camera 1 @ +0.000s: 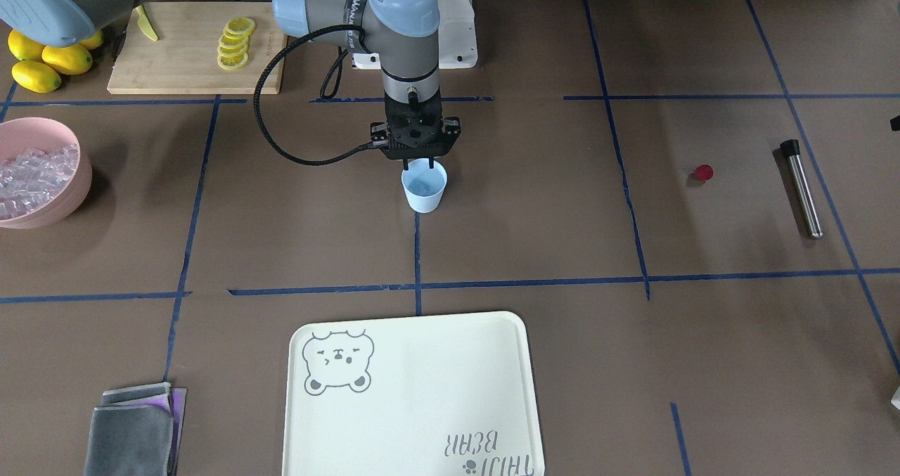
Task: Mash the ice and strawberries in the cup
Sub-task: 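Move the right gripper back to the pink bowl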
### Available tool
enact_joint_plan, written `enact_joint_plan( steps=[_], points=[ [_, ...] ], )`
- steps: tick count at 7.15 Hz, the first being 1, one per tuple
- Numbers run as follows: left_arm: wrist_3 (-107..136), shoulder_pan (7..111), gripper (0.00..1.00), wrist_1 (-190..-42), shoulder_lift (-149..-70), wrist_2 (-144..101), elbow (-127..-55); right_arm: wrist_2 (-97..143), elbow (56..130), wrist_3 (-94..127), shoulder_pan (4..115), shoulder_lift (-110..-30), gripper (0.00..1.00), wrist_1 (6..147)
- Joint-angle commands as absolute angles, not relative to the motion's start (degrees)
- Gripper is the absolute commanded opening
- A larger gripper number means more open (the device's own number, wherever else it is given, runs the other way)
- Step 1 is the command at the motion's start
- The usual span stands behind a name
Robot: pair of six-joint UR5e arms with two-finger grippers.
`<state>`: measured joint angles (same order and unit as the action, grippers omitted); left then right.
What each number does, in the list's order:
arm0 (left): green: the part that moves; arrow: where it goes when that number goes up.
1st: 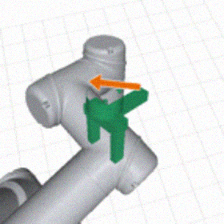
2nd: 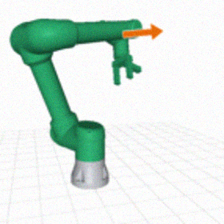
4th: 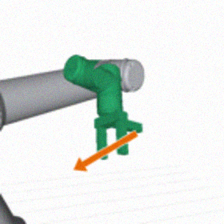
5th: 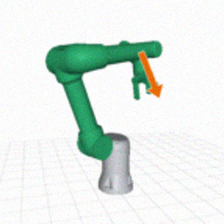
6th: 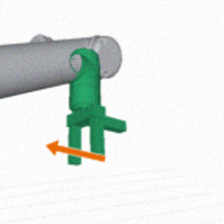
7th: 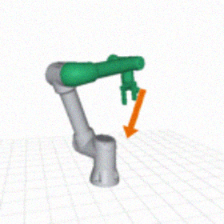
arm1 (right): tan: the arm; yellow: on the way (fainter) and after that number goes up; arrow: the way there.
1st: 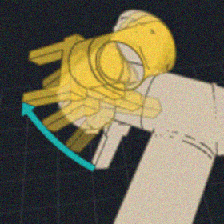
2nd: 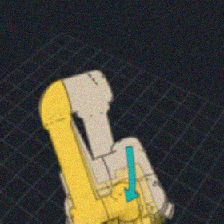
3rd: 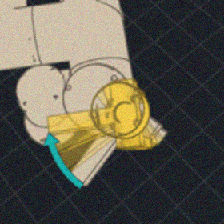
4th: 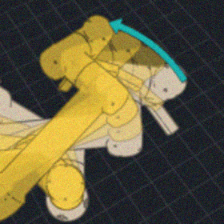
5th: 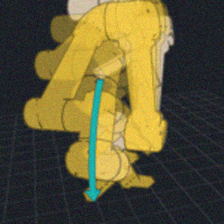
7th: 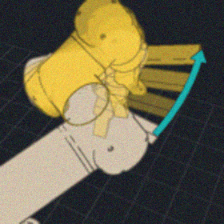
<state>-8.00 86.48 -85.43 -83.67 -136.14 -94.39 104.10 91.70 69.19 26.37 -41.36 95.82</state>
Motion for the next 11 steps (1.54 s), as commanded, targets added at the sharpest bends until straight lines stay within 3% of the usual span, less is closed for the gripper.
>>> enact_joint_plan(
  steps=[1,4,6,9,11],
  points=[
    [-8.0,86.5,1.0,-85.4,-83.7,-136.1,-94.4,104.2,91.8,68.8,27.4,-41.3,0.99,95.9],
    [-8.1,86.4,1.0,-85.4,-83.7,-136.1,-94.4,111.6,92.1,65.8,35.3,-42.8,0.99,96.5],
    [-8.1,86.4,1.0,-85.4,-83.7,-136.1,-94.4,115.6,95.3,61.4,43.3,-48.8,0.99,96.3],
    [-8.1,86.3,1.0,-85.3,-83.7,-136.1,-94.4,124.6,106.6,42.0,58.2,-69.8,0.99,96.2],
    [-8.1,85.4,1.0,-85.4,-83.7,-136.1,-94.4,127.3,109.3,23.5,67.1,-81.9,0.99,95.9]
  ],
)
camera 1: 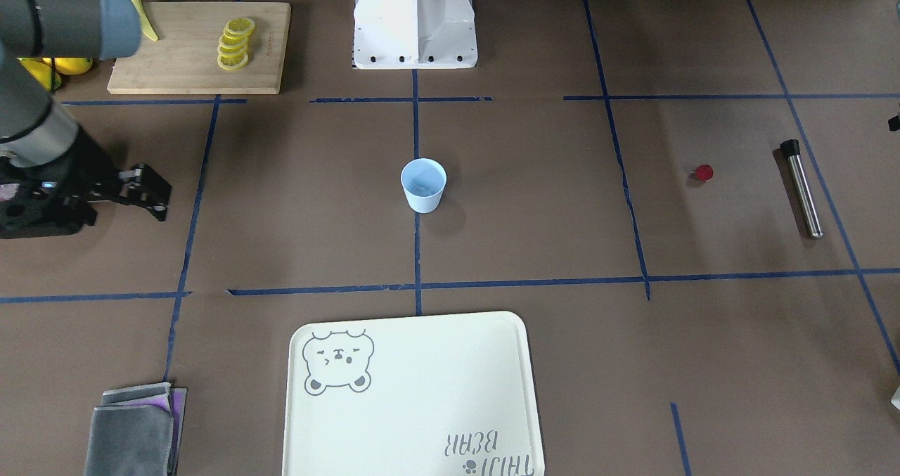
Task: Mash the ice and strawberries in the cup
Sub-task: 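Move the right gripper back to the pink bowl, then lower the right gripper into the ice and grasp a third cube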
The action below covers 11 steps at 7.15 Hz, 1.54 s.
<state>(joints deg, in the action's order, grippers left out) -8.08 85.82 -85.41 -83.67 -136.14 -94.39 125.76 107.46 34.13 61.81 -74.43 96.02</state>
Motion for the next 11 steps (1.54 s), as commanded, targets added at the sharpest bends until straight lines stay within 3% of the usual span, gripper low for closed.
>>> enact_joint_plan(
  steps=[1,3,4,6,11],
  points=[
    [-8.1,85.4,1.0,-85.4,-83.7,-136.1,-94.4,127.3,109.5,15.5,70.4,-86.3,0.99,95.6],
    [-8.1,85.4,1.0,-85.4,-83.7,-136.1,-94.5,126.9,111.7,7.9,72.2,-96.1,0.99,92.4],
    [-8.1,85.4,1.0,-85.4,-83.7,-136.1,-94.5,126.7,110.0,10.2,72.0,-100.3,0.99,83.8],
    [-8.1,85.4,1.0,-85.5,-83.7,-136.1,-94.5,126.6,108.3,21.6,68.3,-101.8,0.98,73.9],
    [-8.1,85.4,1.0,-85.4,-83.7,-136.1,-95.0,125.9,105.1,22.2,64.9,-103.2,0.9,73.2]
  ],
)
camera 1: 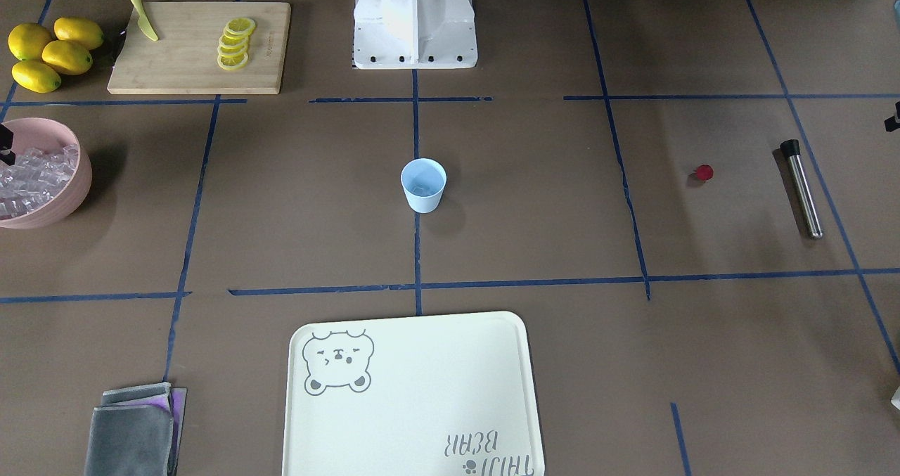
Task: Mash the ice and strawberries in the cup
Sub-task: 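Lower the right gripper into the ice and grasp a third cube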
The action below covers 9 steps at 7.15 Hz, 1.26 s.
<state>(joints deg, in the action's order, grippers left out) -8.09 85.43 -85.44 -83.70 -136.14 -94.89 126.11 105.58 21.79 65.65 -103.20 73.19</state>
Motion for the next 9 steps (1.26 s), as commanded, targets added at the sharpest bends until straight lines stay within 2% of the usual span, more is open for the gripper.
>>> enact_joint_plan(
  steps=[1,4,9],
  points=[
    [-8.1,85.4,1.0,-85.4,-83.7,-136.1,-95.0,125.8,104.3,22.4,64.0,-102.9,0.83,73.2],
    [-8.1,85.4,1.0,-85.4,-83.7,-136.1,-95.5,125.9,103.6,22.4,63.8,-102.5,0.6,73.2],
    [-8.1,85.4,1.0,-85.4,-83.7,-136.1,-95.6,125.8,103.1,22.3,63.9,-100.6,0.57,73.5]
  ],
)
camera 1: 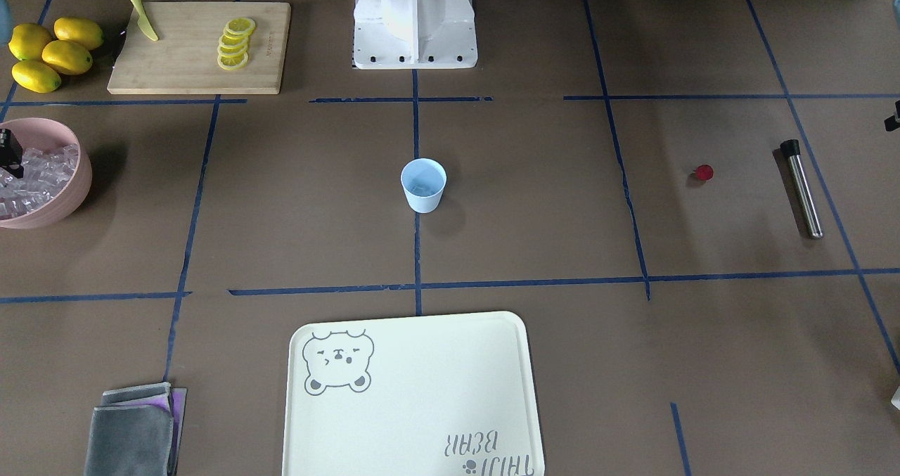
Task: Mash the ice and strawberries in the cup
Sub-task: 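Lower the right gripper into the ice and grasp a third cube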
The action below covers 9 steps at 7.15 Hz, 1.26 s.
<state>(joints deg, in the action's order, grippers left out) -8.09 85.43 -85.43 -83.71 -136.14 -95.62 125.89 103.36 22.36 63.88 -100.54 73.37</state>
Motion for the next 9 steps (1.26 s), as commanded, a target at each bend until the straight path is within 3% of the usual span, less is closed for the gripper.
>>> enact_joint_plan(
  steps=[1,2,4,5,7,9],
  points=[
    [-8.1,85.4,1.0,-85.4,-83.7,-136.1,-95.6,125.7,102.9,22.3,63.9,-100.8,0.57,73.5],
    [-8.1,85.4,1.0,-85.4,-83.8,-136.1,-95.7,125.7,102.2,22.2,63.9,-100.8,0.54,73.3],
    [-8.1,85.4,1.0,-85.4,-83.7,-136.1,-96.1,125.4,102.6,22.0,64.2,-101.1,0.16,73.2],
    [-8.1,85.4,1.0,-85.4,-83.8,-136.1,-96.2,125.4,102.9,22.0,64.3,-101.1,0.09,73.2],
    [-8.1,85.4,1.0,-85.4,-83.8,-136.1,-96.2,125.5,105.6,22.1,66.1,-101.2,0.1,73.6],
    [-8.1,85.4,1.0,-85.3,-83.8,-136.1,-96.3,125.9,108.3,22.8,66.9,-97.9,0.02,73.7]
  ],
)
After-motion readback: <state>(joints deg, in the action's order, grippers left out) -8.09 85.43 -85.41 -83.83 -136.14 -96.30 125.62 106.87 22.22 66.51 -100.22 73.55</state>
